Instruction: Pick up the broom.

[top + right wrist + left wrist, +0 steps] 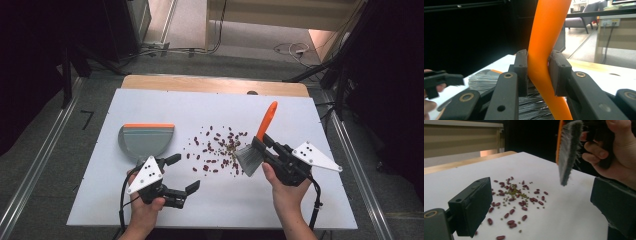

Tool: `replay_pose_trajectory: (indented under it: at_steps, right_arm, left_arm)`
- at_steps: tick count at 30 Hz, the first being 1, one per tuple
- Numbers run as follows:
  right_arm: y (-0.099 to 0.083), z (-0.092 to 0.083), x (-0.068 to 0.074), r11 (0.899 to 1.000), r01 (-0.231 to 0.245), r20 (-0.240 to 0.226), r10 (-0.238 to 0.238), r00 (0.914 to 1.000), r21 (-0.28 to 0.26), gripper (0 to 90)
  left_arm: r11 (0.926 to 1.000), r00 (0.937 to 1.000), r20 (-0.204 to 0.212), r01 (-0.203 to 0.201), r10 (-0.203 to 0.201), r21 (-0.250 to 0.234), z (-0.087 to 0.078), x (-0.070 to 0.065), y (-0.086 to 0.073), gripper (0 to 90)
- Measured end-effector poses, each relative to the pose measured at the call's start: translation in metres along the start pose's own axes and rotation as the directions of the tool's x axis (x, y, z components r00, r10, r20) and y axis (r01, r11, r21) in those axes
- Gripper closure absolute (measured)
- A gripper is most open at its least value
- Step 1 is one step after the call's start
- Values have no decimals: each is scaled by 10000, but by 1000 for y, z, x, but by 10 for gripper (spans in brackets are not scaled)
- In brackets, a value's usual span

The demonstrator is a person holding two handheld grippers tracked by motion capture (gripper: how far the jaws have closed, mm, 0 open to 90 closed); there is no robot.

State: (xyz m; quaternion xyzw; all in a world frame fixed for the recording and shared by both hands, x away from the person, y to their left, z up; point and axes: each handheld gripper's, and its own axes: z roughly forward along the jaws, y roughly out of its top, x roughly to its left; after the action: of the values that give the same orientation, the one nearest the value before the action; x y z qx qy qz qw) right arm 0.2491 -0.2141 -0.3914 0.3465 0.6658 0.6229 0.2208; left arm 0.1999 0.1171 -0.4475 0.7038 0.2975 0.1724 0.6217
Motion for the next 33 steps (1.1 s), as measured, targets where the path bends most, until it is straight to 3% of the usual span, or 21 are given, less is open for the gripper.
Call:
replay_pose_trajectory:
  at_steps: [4, 12, 18, 22, 31, 33]
  right_arm:
    - [-3, 7, 16, 10000, 67, -267, -66, 9996, 25, 686]
    - [-13, 20, 46, 9990, 393, -673, -378, 9970, 213, 686]
    - [-19, 25, 62, 9989, 355, -1008, -323, 9944, 304, 686]
    - [-24, 28, 75, 9975, 599, -1140, -553, 9919, 367, 686]
    - [-25, 25, 87, 9973, 711, -1064, -687, 9919, 187, 686]
    - [-25, 25, 87, 9973, 697, -1023, -672, 9925, 210, 686]
  left_arm:
    - [9994, 9992, 334, 211, -219, 256, 11, -9, 1, 99]
    - [9968, 9962, 476, 718, -734, 355, 23, -25, 4, 266]
    - [9924, 9940, 429, 971, -1005, 750, 32, -29, 3, 346]
    - [9917, 9946, 296, 969, -997, 841, 34, -30, 2, 411]
    - [9905, 9948, 195, 979, -1003, 963, 33, -30, 2, 755]
    - [9911, 9957, 151, 892, -911, 992, 33, -30, 3, 796]
